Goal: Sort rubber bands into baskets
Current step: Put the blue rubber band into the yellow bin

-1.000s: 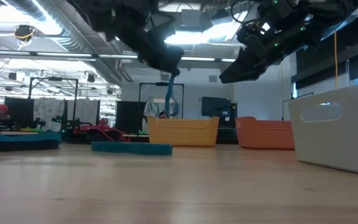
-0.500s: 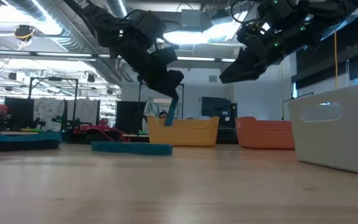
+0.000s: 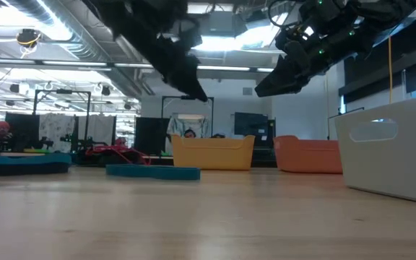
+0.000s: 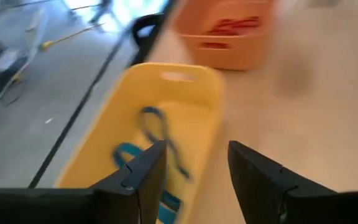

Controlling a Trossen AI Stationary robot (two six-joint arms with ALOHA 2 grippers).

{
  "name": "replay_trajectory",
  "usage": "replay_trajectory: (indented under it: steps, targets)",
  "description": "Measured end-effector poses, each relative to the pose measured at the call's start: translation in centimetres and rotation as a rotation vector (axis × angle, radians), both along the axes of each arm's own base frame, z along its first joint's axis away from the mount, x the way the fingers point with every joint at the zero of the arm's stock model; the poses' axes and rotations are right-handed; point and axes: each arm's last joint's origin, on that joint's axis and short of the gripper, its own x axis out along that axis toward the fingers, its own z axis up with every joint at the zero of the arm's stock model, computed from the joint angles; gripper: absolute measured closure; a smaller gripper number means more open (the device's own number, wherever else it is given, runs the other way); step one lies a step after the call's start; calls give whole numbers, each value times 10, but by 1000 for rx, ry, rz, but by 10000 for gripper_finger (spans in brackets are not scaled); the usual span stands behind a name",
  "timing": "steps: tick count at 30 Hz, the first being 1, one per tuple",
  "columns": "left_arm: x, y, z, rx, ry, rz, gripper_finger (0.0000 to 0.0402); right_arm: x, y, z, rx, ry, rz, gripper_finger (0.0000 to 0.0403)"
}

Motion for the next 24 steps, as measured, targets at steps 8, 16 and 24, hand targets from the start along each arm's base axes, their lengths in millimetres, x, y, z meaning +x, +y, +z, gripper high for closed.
replay_trajectory:
  steps: [8, 16, 24]
  targets:
    - [-9, -61, -6, -188, 123, -241, 246, 0, 0, 0, 0, 0, 0, 189]
    - [-20, -95, -31, -230, 194, -314, 247, 0, 0, 0, 0, 0, 0, 189]
    - [-21, -104, -37, -276, 184, -293, 192, 0, 0, 0, 0, 0, 0, 189]
